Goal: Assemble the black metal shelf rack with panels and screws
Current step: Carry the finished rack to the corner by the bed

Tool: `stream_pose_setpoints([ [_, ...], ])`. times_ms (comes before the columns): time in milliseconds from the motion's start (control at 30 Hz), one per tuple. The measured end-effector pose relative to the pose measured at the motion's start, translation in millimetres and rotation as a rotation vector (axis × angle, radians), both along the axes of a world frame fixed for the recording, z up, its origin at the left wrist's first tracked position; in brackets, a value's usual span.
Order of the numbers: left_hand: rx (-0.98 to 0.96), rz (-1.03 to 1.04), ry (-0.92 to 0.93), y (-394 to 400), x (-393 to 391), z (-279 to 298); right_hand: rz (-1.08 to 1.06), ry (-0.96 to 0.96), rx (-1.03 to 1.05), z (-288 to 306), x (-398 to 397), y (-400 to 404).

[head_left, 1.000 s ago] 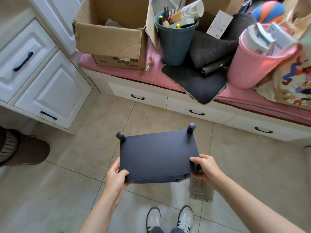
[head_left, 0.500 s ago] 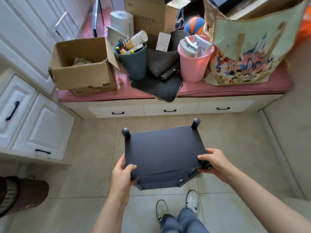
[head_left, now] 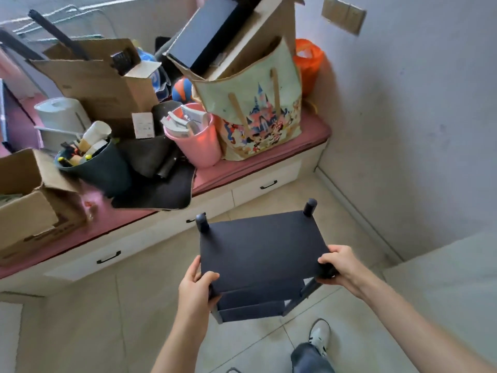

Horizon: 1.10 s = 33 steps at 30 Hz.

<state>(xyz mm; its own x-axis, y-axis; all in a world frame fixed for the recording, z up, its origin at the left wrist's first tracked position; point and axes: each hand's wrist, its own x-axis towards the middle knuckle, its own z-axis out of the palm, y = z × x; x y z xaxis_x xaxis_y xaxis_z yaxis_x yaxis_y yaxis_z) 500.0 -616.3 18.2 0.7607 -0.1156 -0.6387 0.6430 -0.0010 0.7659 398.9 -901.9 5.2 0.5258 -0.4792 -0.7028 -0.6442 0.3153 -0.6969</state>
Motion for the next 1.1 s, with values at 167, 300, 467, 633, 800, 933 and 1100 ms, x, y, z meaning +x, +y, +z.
stream_pose_setpoints([
  [167,0.003,-0.053,0.016,-99,2,-2,-0.090,-0.012,-0.013,5,-15,-90],
  [300,-0.015,-0.087,0.034,-169,3,-9,-0.122,-0.003,-0.029,5,-23,-156],
  [467,-0.025,-0.133,0.050,-239,17,-26,-0.119,0.033,-0.052,-2,-15,-229],
  [633,0.003,-0.177,0.072,-290,49,-45,-0.106,0.066,-0.067,-23,23,-287],
  [800,0.058,-0.243,0.140,-352,107,-81,-0.044,0.157,-0.112,-53,81,-349],
  [933,0.113,-0.334,0.162,-404,166,-117,-0.035,0.219,-0.132,-83,144,-403],
  [1100,0.175,-0.434,0.184,-459,215,-166,-0.028,0.244,-0.155,-133,208,-463],
])
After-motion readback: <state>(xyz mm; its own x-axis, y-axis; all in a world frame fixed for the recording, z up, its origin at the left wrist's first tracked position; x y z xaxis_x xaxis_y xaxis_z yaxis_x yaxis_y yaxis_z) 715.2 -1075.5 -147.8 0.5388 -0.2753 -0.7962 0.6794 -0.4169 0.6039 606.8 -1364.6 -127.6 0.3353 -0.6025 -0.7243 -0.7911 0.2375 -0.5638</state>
